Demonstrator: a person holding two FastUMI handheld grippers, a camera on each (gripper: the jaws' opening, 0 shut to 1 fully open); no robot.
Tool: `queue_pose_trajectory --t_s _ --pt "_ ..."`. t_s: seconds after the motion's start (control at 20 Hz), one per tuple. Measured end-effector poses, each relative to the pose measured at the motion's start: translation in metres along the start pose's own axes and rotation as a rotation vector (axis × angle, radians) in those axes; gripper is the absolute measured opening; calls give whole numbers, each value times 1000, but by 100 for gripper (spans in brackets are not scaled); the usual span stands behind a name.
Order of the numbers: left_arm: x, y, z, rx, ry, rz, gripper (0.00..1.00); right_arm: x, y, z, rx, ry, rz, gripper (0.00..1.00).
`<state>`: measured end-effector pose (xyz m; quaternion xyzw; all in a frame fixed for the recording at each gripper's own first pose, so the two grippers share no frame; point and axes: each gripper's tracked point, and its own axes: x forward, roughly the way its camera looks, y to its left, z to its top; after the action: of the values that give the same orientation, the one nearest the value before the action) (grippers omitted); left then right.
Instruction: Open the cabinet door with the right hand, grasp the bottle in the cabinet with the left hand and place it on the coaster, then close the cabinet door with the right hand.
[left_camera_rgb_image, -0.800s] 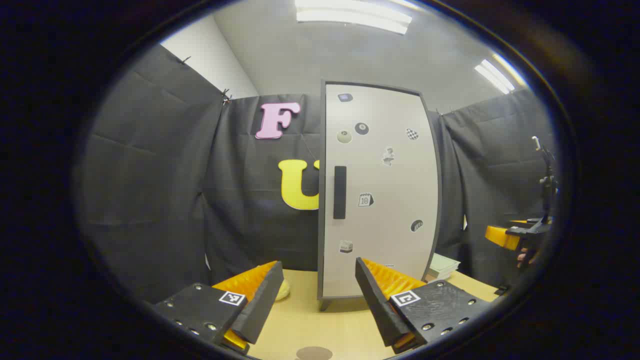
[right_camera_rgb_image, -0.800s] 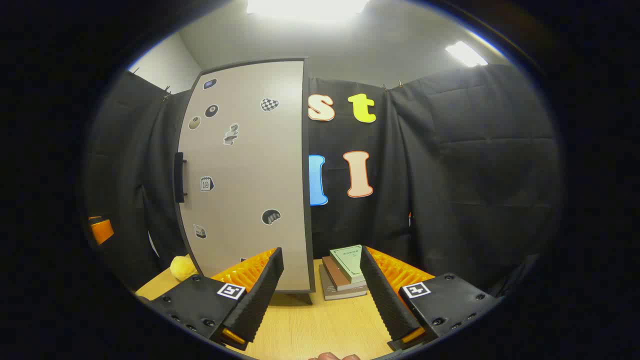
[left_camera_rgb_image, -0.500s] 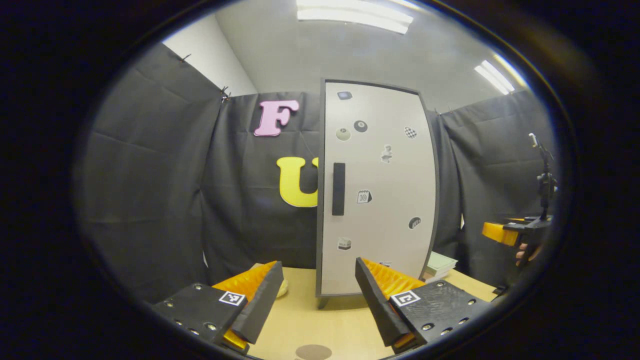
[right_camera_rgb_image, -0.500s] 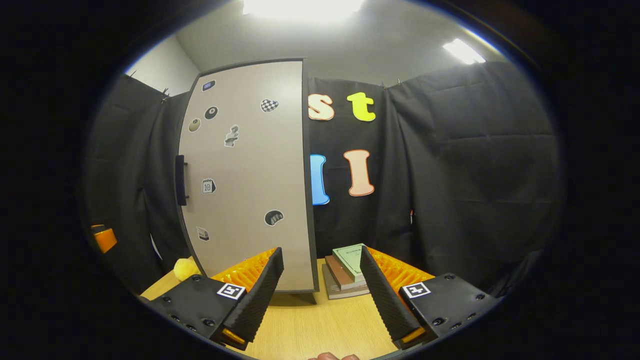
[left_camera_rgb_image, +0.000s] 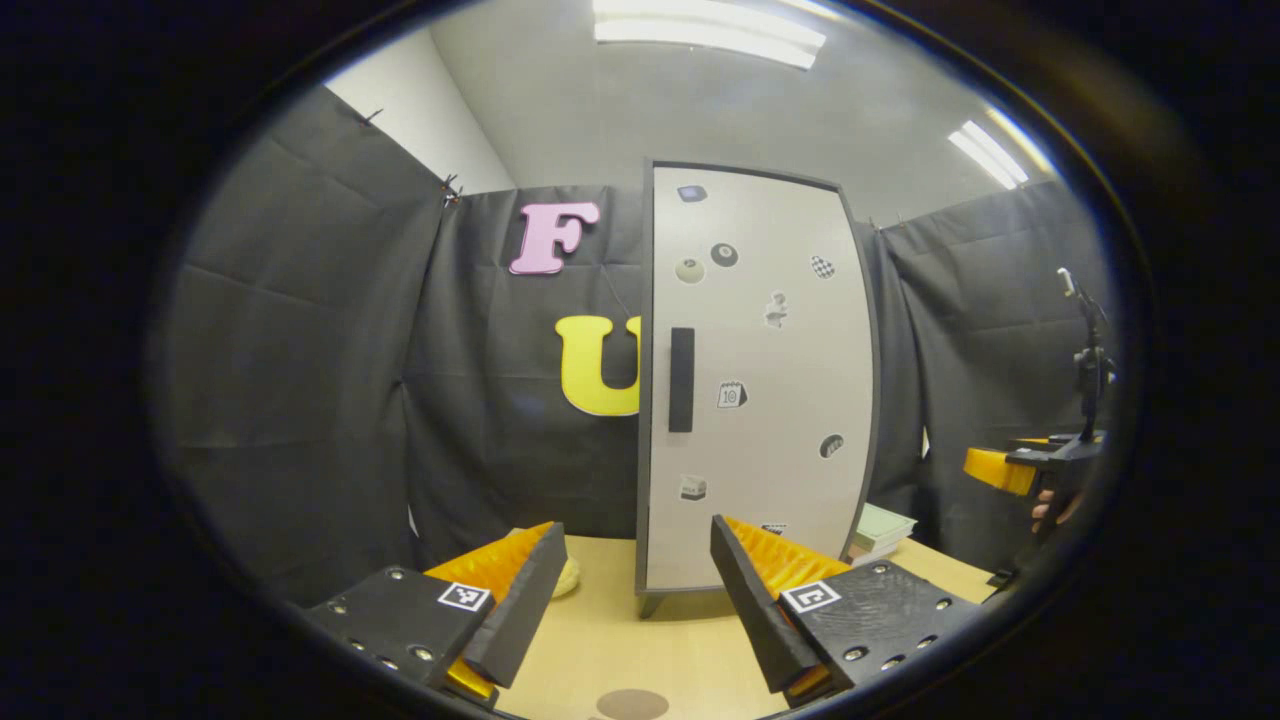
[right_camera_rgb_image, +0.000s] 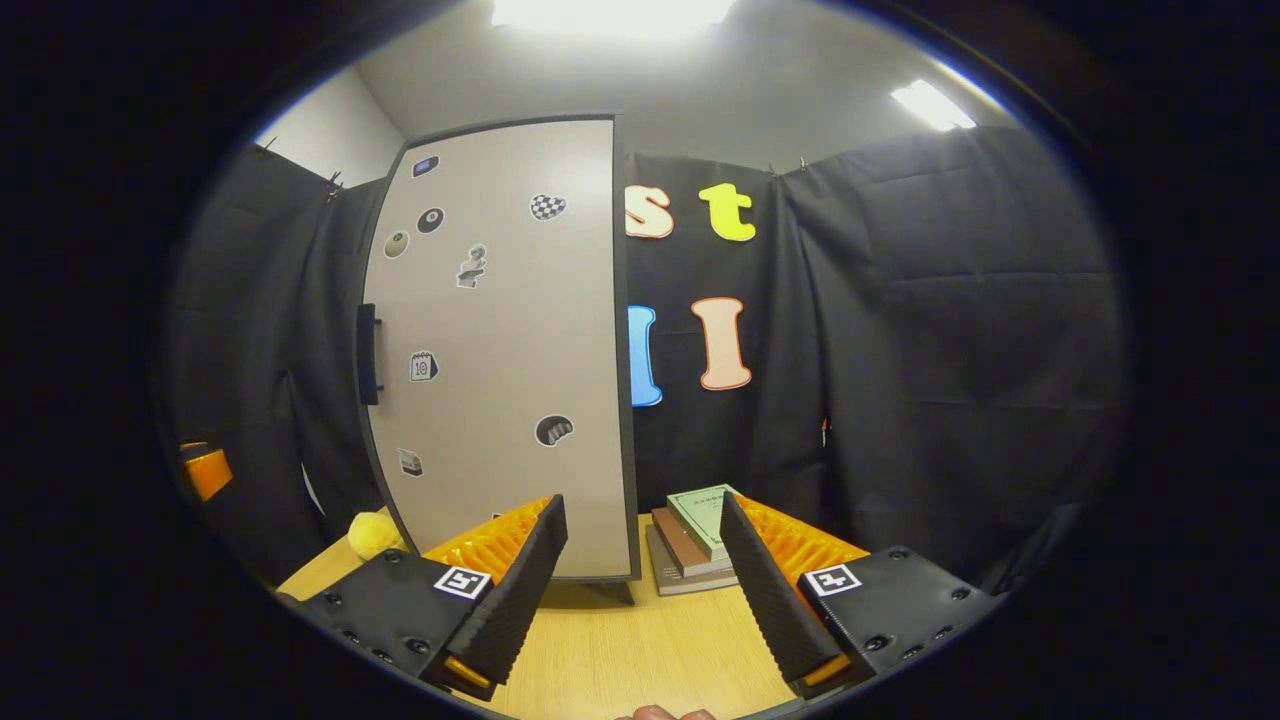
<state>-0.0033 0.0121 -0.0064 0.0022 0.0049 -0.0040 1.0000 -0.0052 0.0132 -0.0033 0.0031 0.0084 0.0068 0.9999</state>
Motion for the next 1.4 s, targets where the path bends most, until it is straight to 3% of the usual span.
queue_pose_trajectory --t_s 0.3,0.55,1.0,1.05,1.15,1.2,1.4 --pt "-4 12 -9 -9 16 25 90 7 19 12 -5 -2 42 98" --pt "-10 25 -19 -10 32 51 87 22 54 47 -25 -46 120 98" --pt "-31 61 -40 -32 69 130 87 54 159 128 -86 -181 287 98" --pt "-33 66 -42 -39 72 141 87 56 174 134 -85 -187 308 92" --pt "-39 79 -44 -48 71 170 87 62 202 142 -71 -195 346 98" --pt "-42 87 -45 -52 72 187 87 65 215 145 -68 -198 357 94" --pt "-53 115 -52 -72 82 256 87 83 258 143 -60 -181 386 99"
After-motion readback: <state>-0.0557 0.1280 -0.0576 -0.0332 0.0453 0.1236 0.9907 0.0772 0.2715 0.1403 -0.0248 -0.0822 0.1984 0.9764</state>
